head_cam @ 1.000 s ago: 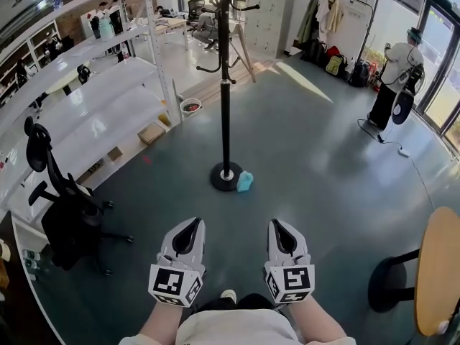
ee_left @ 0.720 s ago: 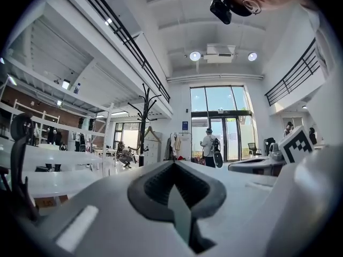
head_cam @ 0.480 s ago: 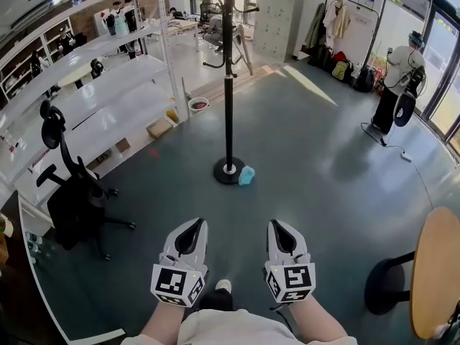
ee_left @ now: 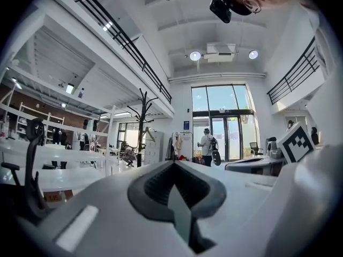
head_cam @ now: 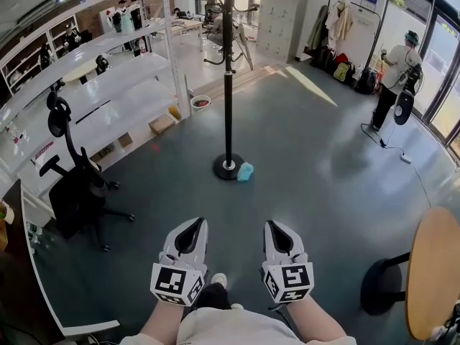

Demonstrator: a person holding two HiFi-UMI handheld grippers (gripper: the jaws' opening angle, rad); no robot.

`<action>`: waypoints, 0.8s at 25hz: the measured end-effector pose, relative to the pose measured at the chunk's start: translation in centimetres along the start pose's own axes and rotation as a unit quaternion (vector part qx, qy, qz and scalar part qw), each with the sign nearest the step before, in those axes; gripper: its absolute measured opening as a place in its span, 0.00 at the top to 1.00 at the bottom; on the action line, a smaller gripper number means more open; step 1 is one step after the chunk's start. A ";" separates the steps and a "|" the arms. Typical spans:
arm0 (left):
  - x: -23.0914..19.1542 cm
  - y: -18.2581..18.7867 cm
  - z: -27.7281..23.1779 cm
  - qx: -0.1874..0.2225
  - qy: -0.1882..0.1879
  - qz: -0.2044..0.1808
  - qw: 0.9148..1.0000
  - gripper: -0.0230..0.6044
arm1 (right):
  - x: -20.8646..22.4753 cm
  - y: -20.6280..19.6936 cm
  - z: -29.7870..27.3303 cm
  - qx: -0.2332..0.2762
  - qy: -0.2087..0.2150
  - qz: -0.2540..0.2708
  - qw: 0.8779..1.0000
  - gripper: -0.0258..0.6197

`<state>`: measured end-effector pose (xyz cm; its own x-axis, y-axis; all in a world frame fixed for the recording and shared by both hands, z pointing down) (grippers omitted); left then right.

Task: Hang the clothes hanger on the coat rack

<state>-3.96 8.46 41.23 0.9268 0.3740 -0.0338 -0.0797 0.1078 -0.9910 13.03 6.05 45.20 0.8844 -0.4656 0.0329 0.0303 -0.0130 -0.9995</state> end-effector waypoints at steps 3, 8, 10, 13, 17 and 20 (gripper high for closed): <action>0.2 0.2 0.2 0.001 0.001 -0.001 1.000 0.96 | -0.1 0.3 0.2 0.004 0.003 0.005 1.000 0.92; 0.4 0.6 0.2 0.003 0.002 -0.003 1.000 0.96 | -0.3 0.8 0.3 0.009 0.004 0.005 1.000 0.92; 0.6 0.7 0.2 0.004 0.001 -0.004 1.000 0.96 | -0.4 1.0 0.4 0.011 0.006 0.006 1.000 0.92; 0.9 0.7 0.4 0.004 -0.002 -0.008 1.000 0.96 | -0.5 1.1 0.5 0.013 0.007 0.007 1.000 0.92; 0.9 0.6 0.5 0.000 -0.001 -0.009 1.000 0.96 | -0.7 1.0 0.4 0.012 0.009 0.008 1.000 0.92; 0.7 0.4 0.6 0.000 0.003 -0.006 1.000 0.96 | -0.7 0.8 0.2 0.010 0.004 0.006 1.000 0.92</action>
<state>-3.57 9.29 40.84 0.9302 0.3665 -0.0218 -0.0673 0.1118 -0.9915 12.54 6.58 44.40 0.8807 -0.4732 0.0200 0.0282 0.0101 -0.9996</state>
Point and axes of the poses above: the fingertips, and each gripper's own axes: z backward along the fingers, x to its right, y out of its top, the point moved 2 cm from there along z, backward along the fingers, and after that the axes turned 7 degrees about x, right-handed, at the moved point
